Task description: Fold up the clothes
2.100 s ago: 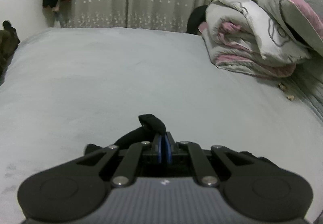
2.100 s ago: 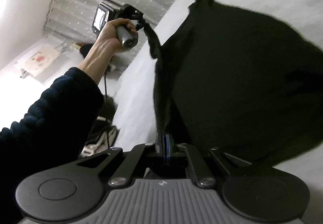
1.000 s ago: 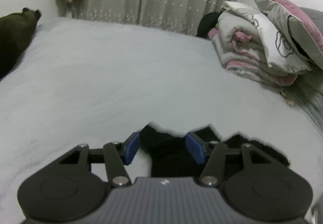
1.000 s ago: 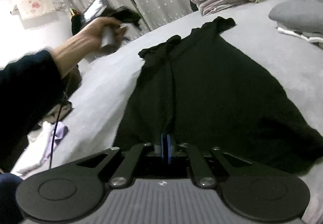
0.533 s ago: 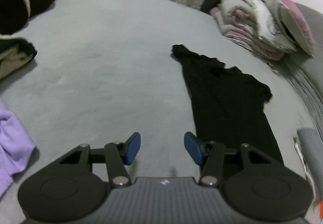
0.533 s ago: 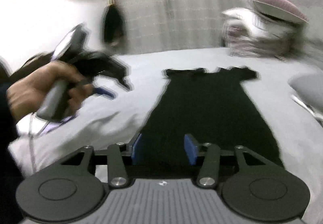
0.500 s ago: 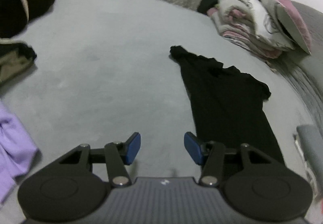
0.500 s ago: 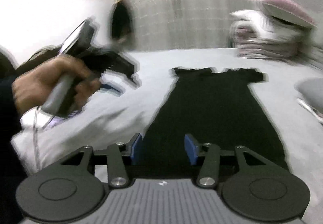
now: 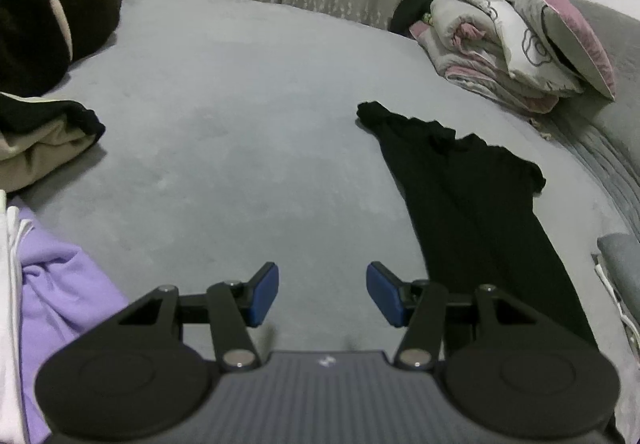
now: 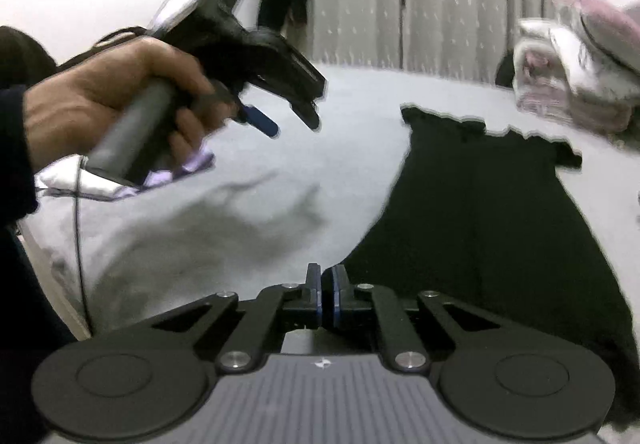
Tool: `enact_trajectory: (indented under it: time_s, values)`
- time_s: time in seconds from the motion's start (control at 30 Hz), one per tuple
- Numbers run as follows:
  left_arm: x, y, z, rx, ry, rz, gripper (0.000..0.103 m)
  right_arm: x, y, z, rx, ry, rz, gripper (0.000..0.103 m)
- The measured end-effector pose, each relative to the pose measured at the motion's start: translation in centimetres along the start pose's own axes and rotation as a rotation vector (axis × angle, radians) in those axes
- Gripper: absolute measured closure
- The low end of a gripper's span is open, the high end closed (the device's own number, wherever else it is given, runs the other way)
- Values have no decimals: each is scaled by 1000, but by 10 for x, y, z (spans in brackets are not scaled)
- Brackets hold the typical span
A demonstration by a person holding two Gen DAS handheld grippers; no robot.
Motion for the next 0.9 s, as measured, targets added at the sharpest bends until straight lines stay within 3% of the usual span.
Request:
enact_trajectory:
  time_s: [0.3, 0.4, 0.43, 0.5, 0.6, 0.83, 0.9]
  values:
    - [-3, 1, -2, 4, 15, 10, 52, -8, 7, 15, 41, -2, 56, 95]
    - [-6, 3, -5, -2, 25, 16, 52, -14, 7, 14, 69, 14, 101, 88]
    - [-6, 3, -6, -4, 30, 17, 52, -13, 2, 13, 81, 30, 92, 80]
    - [-8, 3, -9, -11, 37, 22, 52, -6, -14, 8, 94, 69, 30, 74]
    - [-11, 4, -12, -18, 45, 29, 52, 3, -24, -11, 53, 136, -20, 73]
    - [-18, 5, -18, -32, 60, 46, 52, -19, -20, -71, -106, 365, 34, 73]
    - [-20, 6, -20, -39, 63, 53, 52, -28, -17, -90, -112, 441, 72, 73]
Point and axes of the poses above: each gripper's, at about its wrist camera, not at the fingertips, and y roughly the way its jaws point, z to its left, x to its top, the point moved 6 cm from there along y, roughly the way its jaws point, and after that the axes turned 4 degrees about -y, right-handed, at the moved point
